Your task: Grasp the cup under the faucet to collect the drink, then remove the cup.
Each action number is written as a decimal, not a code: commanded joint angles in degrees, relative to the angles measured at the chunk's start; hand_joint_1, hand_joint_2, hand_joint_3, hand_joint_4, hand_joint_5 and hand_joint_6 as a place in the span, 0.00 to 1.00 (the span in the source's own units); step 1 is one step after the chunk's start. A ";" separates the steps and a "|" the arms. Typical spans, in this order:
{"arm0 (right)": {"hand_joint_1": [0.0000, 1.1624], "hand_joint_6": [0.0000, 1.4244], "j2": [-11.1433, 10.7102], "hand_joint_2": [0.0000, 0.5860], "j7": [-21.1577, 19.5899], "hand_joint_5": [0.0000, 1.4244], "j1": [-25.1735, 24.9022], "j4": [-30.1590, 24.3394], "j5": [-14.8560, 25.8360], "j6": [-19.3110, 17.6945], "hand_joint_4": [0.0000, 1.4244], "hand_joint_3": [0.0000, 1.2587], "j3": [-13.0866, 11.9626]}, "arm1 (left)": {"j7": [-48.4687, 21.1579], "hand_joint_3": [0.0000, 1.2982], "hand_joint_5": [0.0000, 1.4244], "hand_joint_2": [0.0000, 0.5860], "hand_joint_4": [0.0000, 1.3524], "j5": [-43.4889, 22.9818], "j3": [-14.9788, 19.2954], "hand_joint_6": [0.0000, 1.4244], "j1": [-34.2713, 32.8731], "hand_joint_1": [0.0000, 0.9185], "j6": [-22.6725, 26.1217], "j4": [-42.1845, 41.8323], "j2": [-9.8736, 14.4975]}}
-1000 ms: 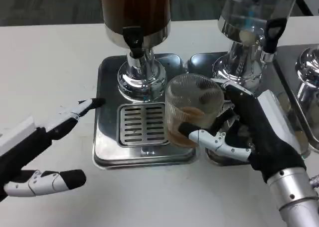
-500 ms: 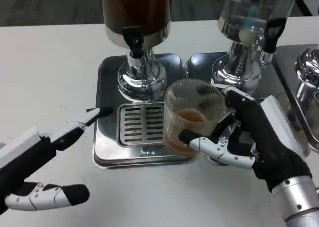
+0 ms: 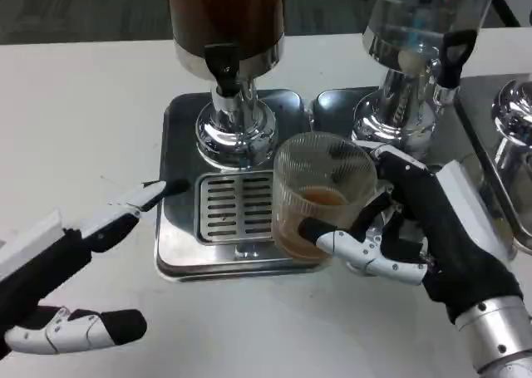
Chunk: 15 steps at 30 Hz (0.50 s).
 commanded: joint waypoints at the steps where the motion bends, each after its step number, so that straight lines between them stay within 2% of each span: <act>1: 0.57 0.78 0.59 0.43 0.00 0.57 -0.32 -1.98 0.89 -0.32 0.47 0.41 -0.16 | -0.53 0.03 0.00 0.14 0.00 -0.71 0.72 0.05 0.69 0.00 0.28 -0.29 0.69; 15: 0.57 0.78 0.59 0.43 0.27 0.57 -0.28 -2.00 1.12 -0.43 0.48 0.42 -0.31 | -0.41 0.04 0.00 0.14 0.00 -0.89 1.04 0.05 1.47 0.00 -0.02 -0.95 0.62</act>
